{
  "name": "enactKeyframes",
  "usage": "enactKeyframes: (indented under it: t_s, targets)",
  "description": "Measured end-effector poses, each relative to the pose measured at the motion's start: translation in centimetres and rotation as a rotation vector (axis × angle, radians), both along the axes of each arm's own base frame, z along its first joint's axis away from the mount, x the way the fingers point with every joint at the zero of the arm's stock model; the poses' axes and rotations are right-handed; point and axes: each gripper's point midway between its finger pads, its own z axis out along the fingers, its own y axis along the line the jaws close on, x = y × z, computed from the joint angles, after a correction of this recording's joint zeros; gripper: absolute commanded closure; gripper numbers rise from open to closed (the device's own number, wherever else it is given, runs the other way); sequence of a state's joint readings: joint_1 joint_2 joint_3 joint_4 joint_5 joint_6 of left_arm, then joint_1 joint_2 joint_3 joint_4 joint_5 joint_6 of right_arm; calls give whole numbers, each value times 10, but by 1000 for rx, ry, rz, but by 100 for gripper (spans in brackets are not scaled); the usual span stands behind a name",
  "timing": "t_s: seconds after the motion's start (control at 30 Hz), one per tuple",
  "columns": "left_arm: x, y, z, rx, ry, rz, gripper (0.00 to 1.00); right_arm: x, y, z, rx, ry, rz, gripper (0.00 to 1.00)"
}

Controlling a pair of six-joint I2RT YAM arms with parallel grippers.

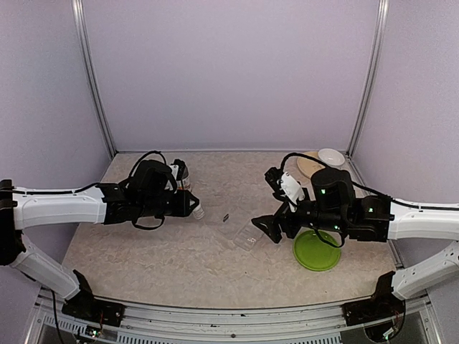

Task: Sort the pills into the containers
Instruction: Place the pill bottle at the corner of the board.

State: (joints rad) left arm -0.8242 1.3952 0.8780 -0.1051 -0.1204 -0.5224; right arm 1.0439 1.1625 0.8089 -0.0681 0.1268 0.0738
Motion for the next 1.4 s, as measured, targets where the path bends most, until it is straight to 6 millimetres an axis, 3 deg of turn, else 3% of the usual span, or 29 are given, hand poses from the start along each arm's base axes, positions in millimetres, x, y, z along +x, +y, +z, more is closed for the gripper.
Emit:
enactKeyframes:
  t_s: [0.27, 0.57, 1.4]
  targets:
    - [27, 47, -20, 102, -15, 149, 100, 7, -6, 0, -8, -12, -48, 0]
    - [50, 83, -47, 185, 17, 245, 100, 9, -8, 0, -9, -13, -65, 0]
    - [83, 137, -65, 218, 45, 377, 100, 23, -23, -4, -7, -4, -137, 0]
